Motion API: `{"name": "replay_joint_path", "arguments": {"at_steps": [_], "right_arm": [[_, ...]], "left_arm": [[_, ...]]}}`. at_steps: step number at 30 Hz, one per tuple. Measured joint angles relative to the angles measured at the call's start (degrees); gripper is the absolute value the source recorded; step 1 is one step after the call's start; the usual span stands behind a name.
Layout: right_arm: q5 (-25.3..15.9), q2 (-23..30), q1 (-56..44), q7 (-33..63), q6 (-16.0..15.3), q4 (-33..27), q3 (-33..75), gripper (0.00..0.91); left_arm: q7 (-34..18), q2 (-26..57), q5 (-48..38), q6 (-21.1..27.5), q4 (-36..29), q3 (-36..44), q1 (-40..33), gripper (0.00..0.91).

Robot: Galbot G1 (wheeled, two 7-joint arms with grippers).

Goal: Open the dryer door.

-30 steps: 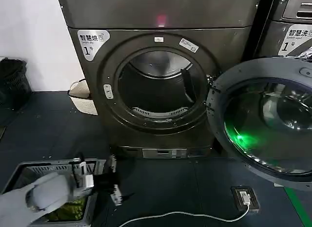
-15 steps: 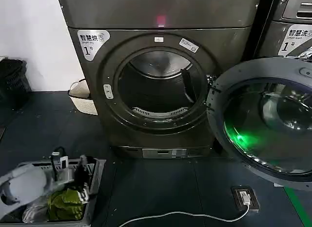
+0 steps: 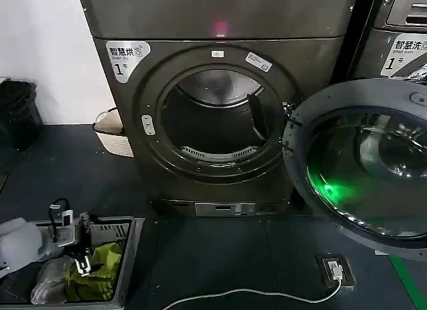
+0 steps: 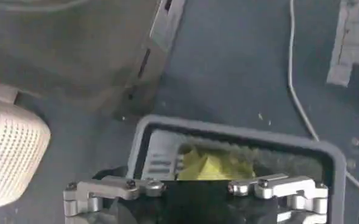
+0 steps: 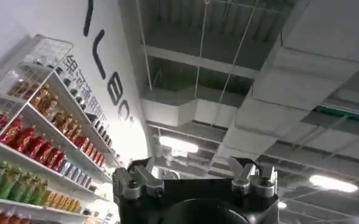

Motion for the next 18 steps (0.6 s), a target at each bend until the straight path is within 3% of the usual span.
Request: {"name": "replay_joint_path", "arguments": {"at_steps": [18], "right_arm": [[0.0, 0.3, -0.1, -0.1, 0.2, -0.2, 0.1, 0.878]], "left_arm": [[2.1, -0.2, 3.6, -1.0, 3.5, 1.7, -0.1, 0.907]]}}
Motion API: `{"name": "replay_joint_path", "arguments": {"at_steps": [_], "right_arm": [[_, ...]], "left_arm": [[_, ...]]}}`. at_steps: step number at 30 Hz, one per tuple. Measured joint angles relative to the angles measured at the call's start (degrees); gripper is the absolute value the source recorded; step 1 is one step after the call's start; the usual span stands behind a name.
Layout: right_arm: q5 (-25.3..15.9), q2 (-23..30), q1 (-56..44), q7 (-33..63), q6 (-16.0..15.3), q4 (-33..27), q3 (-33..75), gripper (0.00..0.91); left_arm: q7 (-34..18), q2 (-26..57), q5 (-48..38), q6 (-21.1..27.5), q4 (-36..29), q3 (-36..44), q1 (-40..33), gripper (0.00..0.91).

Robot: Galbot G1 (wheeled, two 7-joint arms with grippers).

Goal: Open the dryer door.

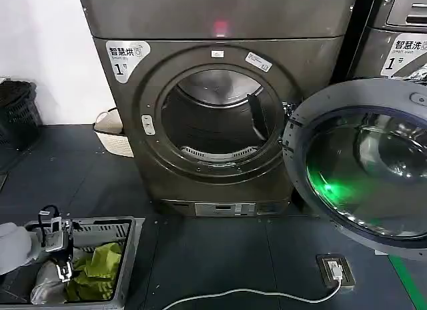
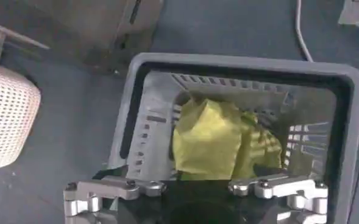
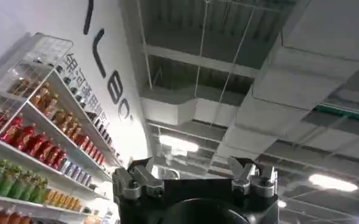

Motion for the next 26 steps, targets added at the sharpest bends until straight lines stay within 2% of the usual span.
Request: {"name": "replay_joint_path", "arguments": {"at_steps": [26], "right_arm": [[-1.4, -0.2, 0.1, -0.1, 0.2, -0.2, 0.4, 0.878]], "left_arm": [[2.3, 0.9, 1.8, -2.0, 1.1, -0.1, -0.3, 0.907]]}}
